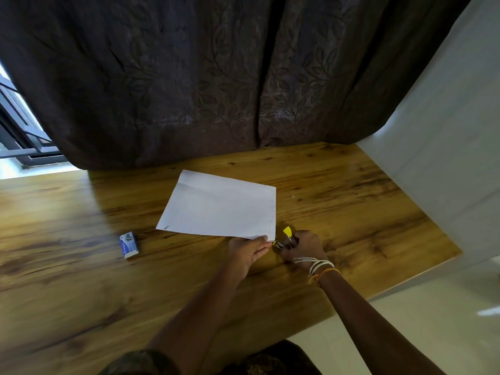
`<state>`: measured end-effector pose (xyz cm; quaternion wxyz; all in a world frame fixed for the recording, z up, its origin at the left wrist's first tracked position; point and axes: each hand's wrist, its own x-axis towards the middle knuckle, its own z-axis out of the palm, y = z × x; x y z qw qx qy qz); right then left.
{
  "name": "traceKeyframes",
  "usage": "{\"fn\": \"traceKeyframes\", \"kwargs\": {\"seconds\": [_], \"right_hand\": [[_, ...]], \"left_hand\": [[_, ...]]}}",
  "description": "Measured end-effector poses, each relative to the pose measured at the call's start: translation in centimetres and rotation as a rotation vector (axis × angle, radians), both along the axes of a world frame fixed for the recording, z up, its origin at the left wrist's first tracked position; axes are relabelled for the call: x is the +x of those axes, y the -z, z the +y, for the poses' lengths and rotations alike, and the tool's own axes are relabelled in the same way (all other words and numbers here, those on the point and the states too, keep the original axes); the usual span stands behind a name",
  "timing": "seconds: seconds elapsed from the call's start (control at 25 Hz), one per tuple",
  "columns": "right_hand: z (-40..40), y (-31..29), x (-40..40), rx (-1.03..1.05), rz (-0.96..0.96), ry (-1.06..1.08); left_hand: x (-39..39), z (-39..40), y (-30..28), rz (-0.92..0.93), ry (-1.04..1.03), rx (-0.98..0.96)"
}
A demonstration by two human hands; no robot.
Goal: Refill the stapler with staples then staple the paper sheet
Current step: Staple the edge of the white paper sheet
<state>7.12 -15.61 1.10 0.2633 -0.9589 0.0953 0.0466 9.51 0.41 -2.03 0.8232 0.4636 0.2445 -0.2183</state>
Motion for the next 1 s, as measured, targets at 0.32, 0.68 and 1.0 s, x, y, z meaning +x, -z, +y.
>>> {"fn": "traceKeyframes", "kwargs": {"seconds": [0.32,0.68,1.0], "right_hand": [[-0.5,0.1,0.4,0.056,-0.184,-0.084],[-1.4,0.8,2.0,0.278,-0.136,-0.263],[-0.4,-0.2,3.1,0.559,0.367,-0.201]], "left_hand": [[0.1,-0.2,0.0,-0.009,0.059,0.103],[0.4,-0.4,-0.2,0.035,0.092,0.133],[0.5,-0.4,-0.4,0.026,0.032,0.130]]}}
